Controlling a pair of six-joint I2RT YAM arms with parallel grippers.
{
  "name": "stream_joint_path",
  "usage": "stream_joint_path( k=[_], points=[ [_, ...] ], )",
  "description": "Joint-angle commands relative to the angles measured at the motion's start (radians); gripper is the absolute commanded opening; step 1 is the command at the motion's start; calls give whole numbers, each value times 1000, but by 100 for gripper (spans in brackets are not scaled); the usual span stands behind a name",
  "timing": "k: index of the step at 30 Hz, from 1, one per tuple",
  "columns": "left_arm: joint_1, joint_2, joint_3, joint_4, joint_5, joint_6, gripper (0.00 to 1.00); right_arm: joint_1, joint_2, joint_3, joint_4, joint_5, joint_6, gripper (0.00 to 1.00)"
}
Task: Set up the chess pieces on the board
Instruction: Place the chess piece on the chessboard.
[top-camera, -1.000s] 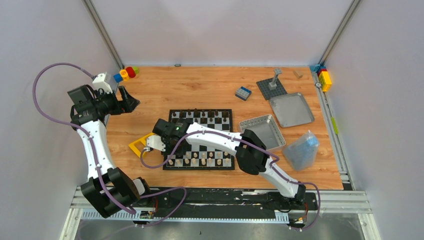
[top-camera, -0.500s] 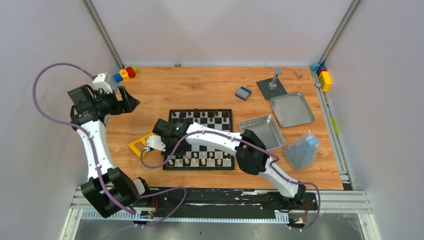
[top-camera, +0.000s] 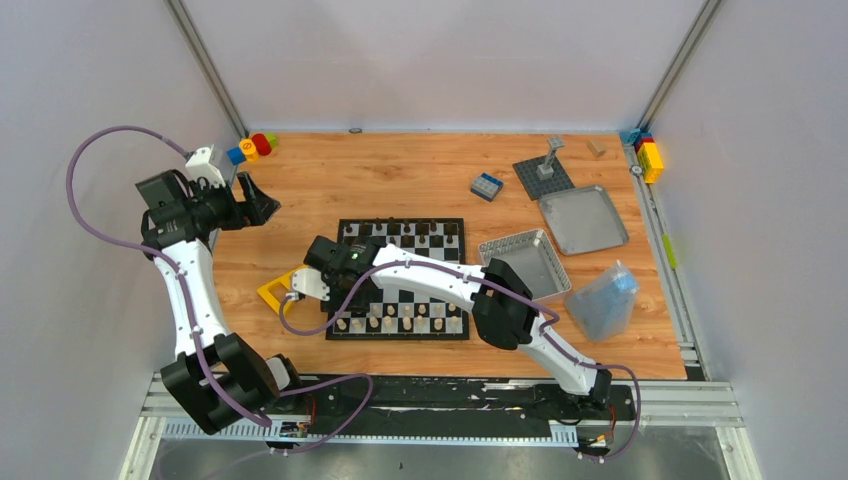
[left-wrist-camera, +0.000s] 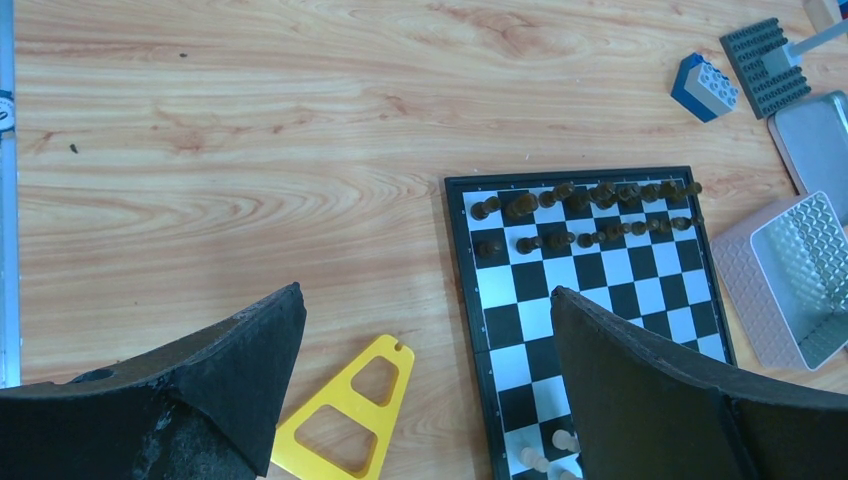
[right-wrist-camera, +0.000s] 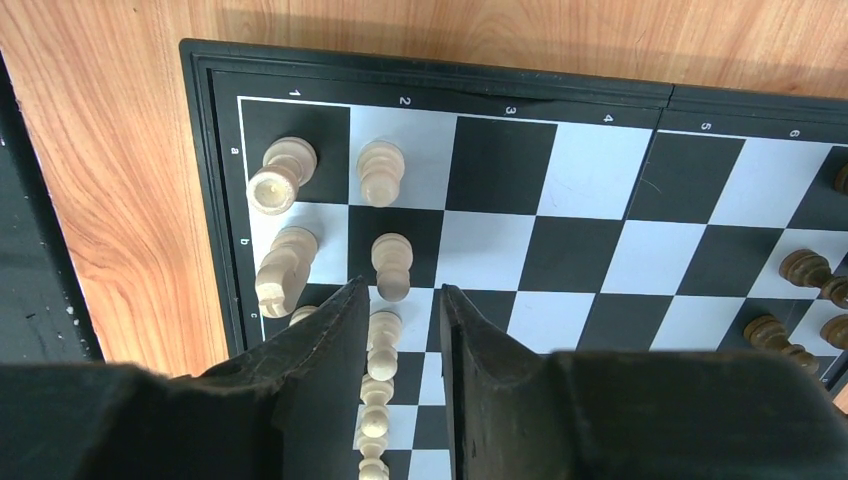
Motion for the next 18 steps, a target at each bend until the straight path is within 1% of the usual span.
stream_joint_path(
  k=[1,10,14,18],
  points=[
    [13,2,1,19,21,15,100,3,-46,38,0,14,23,35],
    [13,-10,-1,37,50,-1,100,-50,-189,4,12,17,37,41],
    [14,-21,-8,56,60,-5,100,-106,-259,-26,32,29,45,44],
    [12,-26,-8,74,70,-5,100,-193,-327,-50,50,38,61,48]
  ],
)
